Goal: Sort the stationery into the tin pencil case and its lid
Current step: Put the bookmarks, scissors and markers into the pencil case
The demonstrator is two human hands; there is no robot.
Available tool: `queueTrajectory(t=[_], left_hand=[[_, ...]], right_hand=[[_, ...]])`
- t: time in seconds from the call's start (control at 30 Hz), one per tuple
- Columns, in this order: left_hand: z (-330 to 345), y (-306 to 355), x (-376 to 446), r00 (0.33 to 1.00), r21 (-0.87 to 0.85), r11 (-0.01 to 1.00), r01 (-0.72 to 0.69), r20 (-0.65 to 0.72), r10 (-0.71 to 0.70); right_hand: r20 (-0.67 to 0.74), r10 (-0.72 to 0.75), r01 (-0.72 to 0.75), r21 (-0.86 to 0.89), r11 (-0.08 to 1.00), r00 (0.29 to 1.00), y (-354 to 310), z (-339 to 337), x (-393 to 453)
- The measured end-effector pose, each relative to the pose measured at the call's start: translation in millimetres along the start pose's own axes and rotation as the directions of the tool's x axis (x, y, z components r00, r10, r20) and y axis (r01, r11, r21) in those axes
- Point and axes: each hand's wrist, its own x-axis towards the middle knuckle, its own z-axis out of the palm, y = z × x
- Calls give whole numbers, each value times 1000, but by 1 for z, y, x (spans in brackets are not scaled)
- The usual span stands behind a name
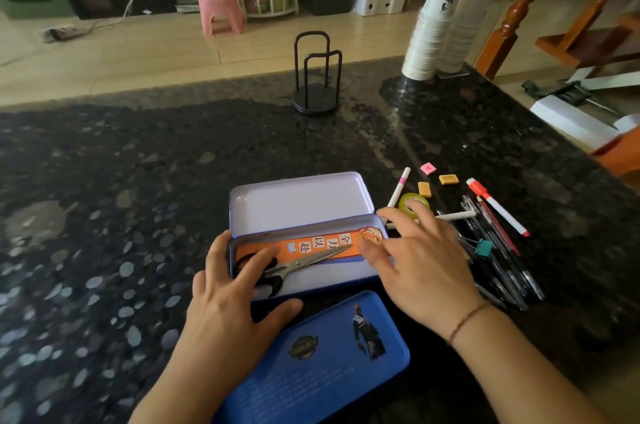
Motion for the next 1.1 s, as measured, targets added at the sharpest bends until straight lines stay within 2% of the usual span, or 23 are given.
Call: queueTrajectory(t=[0.07,0.3,0.37,0.43,0.47,0.57,0.7,0.8,1.0,1.1], left_hand=[[2,0,0,1000,36,999,-16,-8,16],[1,-1,1,999,7,1000,-19,-51,19],[1,0,1,998,9,1000,-18,-56,19],[0,0,2,999,13,1000,-14,-44,14],[-1,-1,3,999,7,1000,-12,-35,12],[-3,-4,5,1000,-27,999,-24,-11,24],[-6,-7,8,999,-62,997,-44,18,46],[-8,-10,9,998,-103,994,-46,45,51],[-14,-9,7,993,-104,994,-34,111,46],[-15,-11,4,991,-89,996,-31,130,42]], right_hand=[[70,14,-14,4,1000,997,8,3,-1],[92,-48,38,100,994,995,18,4,-2],[-43,-43,51,213,976,998,27,-3,1],[-254,54,24,297,955,966,46,-9,7],[-294,107,-14,300,954,950,55,-10,11],[-210,153,-110,204,973,966,68,-6,33],[-44,-43,44,8,999,998,64,-12,84],[131,-72,92,-154,984,989,60,-19,107],[262,-191,234,-141,962,946,74,-16,115],[269,-241,293,-171,941,932,78,-20,121]])
